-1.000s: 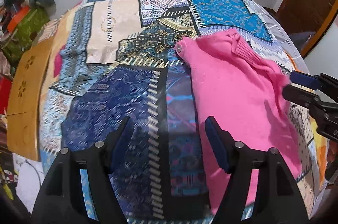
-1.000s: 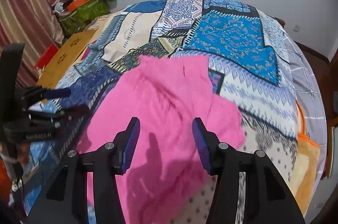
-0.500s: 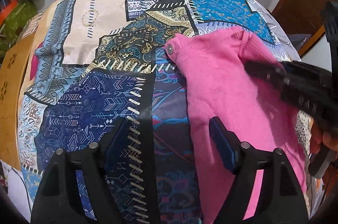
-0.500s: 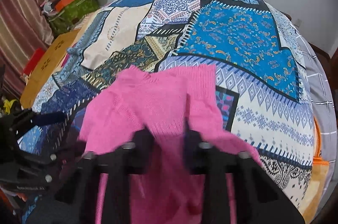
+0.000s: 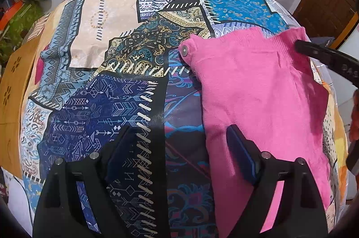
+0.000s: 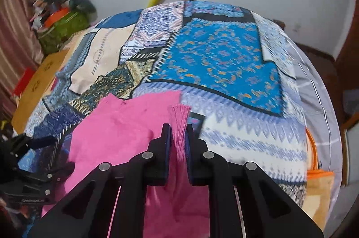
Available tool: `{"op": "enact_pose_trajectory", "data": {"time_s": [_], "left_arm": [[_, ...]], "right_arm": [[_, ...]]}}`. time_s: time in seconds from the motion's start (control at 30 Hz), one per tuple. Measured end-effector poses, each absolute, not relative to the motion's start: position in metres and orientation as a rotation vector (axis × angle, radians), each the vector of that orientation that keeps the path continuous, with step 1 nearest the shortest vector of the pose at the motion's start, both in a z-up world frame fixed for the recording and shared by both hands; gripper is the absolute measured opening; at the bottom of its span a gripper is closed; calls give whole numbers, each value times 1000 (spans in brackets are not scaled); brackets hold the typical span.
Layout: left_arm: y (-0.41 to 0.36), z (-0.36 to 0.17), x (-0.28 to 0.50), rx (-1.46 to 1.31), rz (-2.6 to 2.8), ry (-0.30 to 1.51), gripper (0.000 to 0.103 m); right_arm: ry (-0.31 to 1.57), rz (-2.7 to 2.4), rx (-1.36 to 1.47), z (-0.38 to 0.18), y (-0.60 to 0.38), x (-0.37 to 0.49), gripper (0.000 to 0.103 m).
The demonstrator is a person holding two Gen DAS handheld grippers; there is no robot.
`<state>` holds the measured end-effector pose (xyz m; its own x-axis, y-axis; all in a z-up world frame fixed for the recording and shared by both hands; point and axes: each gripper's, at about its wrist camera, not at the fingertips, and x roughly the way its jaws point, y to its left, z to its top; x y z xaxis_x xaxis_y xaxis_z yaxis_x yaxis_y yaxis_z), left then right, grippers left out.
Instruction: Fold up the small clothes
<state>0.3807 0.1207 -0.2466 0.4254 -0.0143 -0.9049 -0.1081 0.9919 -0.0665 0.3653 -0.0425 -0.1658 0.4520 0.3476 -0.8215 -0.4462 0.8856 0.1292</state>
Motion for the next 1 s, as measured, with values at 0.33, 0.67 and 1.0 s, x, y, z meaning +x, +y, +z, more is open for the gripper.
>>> {"op": "enact_pose_trajectory", "data": {"time_s": [0.33,0.67,1.0], "left_arm": [[119,-240,365,-169,99,1171,85],[112,-228,332,-149,120,1179,85],[107,-228,295,-116,115,1194,85]], "right_arm": [[1044,576,-49,-146,-72,312,45],[1159,655,-24,-176,-73,255,46],[1196,711,80,-193,-66,241,46]]}}
